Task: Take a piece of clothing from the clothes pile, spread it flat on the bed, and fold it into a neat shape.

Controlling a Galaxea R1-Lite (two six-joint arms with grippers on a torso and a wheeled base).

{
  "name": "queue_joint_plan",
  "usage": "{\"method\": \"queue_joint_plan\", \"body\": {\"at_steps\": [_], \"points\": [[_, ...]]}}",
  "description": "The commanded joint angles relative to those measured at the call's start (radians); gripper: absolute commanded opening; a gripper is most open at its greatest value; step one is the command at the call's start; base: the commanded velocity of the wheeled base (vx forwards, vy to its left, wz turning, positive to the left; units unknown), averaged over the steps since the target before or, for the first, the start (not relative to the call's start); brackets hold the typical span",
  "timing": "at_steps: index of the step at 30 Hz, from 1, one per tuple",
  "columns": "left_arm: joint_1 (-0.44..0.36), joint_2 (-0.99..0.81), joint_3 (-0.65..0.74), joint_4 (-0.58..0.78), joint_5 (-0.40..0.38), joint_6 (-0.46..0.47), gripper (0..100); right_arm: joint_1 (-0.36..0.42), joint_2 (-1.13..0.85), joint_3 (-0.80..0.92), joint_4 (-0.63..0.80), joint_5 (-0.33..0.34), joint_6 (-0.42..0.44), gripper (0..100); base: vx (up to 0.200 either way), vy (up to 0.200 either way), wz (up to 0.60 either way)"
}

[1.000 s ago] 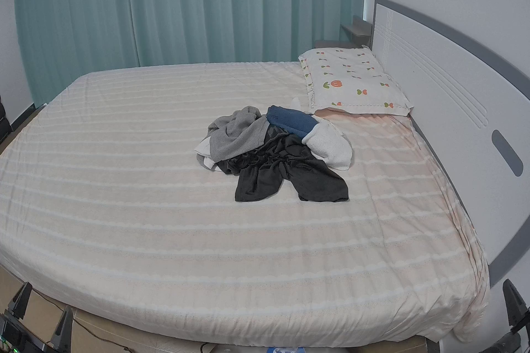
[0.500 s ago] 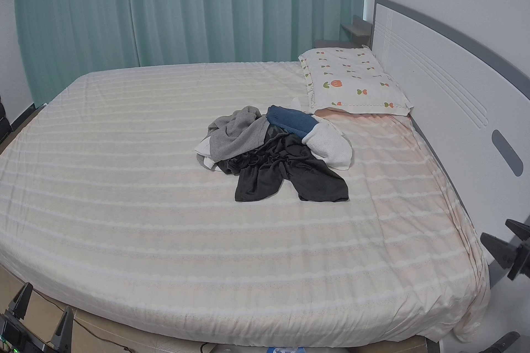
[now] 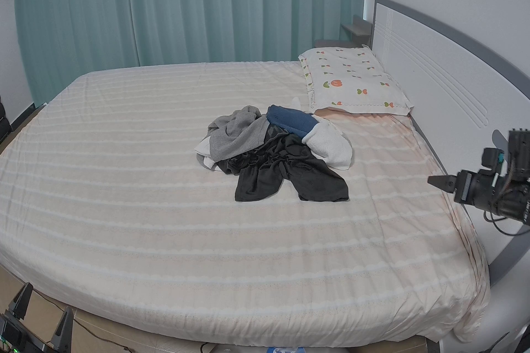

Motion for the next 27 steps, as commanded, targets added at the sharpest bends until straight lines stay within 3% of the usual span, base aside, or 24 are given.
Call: {"method": "queue_joint_plan", "body": {"at_steps": [1, 16, 27], "points": [[0.0, -0.012, 0.018, -0.002, 0.0, 0.0, 100, 0.097, 0.782, -0.515, -0.141, -0.179, 0.134, 100, 0.0, 0.0, 0.0], [0.0, -0.012, 0.018, -0.002, 0.004, 0.004, 100, 0.126, 1.041, -0.812, -0.123, -0.185, 0.171, 100, 0.0, 0.0, 0.0], [0.0, -0.012, 0.018, 0.0, 0.006, 0.007, 100, 0.194, 1.224, -1.128, 0.011, -0.193, 0.263, 100, 0.0, 0.0, 0.0]]}}
